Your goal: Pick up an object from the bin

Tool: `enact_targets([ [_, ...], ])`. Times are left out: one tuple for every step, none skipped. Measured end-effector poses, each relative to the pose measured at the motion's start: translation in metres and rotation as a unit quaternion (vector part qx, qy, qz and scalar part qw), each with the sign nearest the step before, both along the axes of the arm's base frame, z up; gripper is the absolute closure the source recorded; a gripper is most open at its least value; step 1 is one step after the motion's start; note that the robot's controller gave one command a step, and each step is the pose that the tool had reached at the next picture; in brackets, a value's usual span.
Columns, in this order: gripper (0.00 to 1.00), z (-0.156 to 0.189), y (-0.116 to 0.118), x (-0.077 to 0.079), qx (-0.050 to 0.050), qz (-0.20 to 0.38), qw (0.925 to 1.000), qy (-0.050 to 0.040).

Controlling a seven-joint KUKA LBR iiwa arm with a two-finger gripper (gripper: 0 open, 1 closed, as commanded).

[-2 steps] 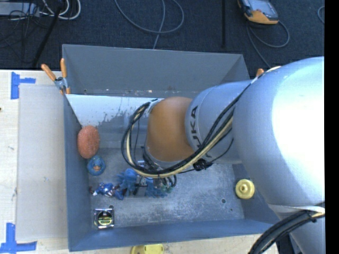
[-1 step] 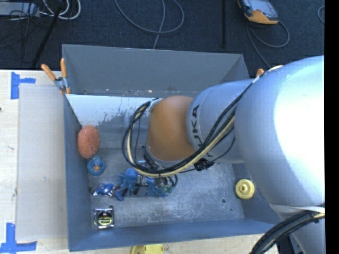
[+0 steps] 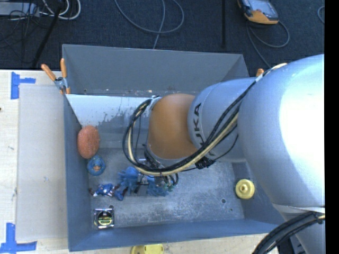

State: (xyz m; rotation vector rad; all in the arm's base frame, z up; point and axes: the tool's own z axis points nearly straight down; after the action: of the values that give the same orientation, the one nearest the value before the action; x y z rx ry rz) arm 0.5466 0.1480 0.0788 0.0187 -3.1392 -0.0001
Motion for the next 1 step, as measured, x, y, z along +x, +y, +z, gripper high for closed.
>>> enact_targets([
  [1.00, 0.0043, 0.0001, 0.0006, 0.000, 0.000, 1.0000, -0.0012],
])
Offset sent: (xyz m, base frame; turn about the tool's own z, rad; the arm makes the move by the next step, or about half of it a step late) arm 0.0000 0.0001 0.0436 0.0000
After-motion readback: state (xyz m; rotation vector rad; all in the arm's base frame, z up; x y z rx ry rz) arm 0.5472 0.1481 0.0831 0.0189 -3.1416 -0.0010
